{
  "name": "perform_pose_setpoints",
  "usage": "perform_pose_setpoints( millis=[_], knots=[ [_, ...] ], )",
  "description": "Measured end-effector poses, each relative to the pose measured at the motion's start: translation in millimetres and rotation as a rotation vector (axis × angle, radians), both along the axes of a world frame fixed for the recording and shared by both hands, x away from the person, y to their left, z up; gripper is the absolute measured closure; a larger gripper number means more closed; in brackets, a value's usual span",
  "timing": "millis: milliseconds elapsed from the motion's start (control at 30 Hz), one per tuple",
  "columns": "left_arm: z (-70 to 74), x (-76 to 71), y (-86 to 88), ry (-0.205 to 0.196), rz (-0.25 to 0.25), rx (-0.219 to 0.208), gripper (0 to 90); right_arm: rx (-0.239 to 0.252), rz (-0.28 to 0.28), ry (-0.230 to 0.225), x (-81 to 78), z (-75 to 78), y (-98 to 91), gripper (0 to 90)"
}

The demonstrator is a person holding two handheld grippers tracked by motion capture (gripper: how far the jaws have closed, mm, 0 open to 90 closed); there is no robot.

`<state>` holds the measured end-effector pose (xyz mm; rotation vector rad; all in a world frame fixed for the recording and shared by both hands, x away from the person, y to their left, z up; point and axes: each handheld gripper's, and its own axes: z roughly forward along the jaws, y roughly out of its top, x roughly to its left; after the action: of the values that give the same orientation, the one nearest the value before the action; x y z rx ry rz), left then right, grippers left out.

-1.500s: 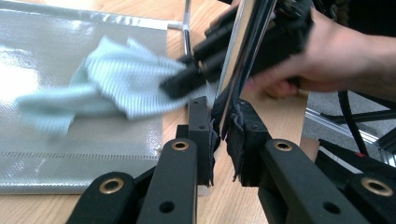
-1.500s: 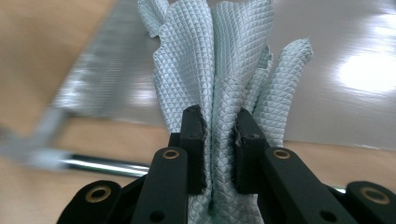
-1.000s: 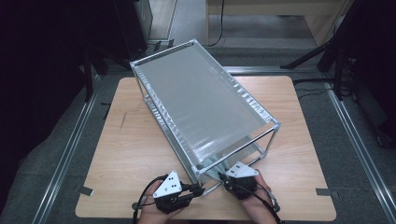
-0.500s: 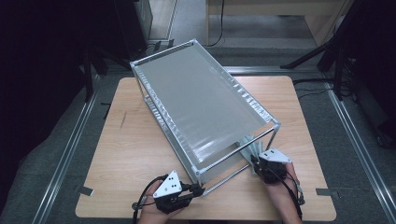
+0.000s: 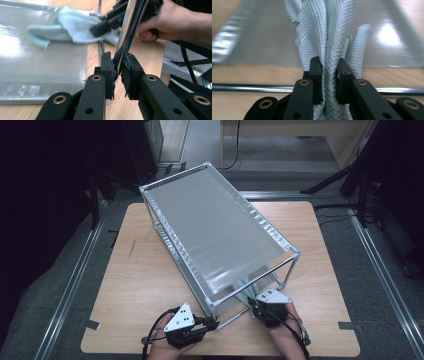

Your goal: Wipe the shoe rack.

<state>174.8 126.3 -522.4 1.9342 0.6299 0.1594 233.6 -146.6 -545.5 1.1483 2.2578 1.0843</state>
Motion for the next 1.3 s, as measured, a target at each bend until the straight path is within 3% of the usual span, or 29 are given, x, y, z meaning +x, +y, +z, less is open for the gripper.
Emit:
perform_pose_setpoints(
  millis=[233,400,767,867,933,1000,1167,1300],
  knots=[
    [-0.3,0.6,-0.2,0.002,-0.002,-0.003,80.2,0.014,0.146,0.018,-21.8,-2.1,38.3,79.0],
    [-0.3,0.7,-0.8,0.000,0.000,-0.001,80.1,0.004,0.161,0.016,-24.9,-0.9,40.7,78.9],
    [-0.5,0.6,-0.7,0.001,0.001,-0.002,80.2,0.008,-0.097,-0.002,16.4,2.4,-32.1,79.0],
    [-0.6,0.8,-0.6,0.002,-0.001,-0.004,80.2,0.035,-0.172,-0.003,24.6,3.2,-52.7,79.0],
    [-0.7,0.9,-0.7,0.002,-0.001,-0.006,80.1,0.051,-0.190,0.008,25.3,4.1,-57.5,79.0],
    [-0.7,1.2,-0.5,0.003,-0.003,-0.006,80.1,0.048,-0.180,0.007,22.9,3.9,-54.9,79.0],
    [-0.6,1.1,-0.6,0.004,-0.002,-0.004,80.1,0.068,-0.088,0.026,14.1,1.7,-34.9,78.8],
    [-0.6,1.0,-0.6,0.004,-0.001,-0.004,80.1,0.064,0.005,0.041,0.0,-0.3,-5.7,78.7]
  ],
)
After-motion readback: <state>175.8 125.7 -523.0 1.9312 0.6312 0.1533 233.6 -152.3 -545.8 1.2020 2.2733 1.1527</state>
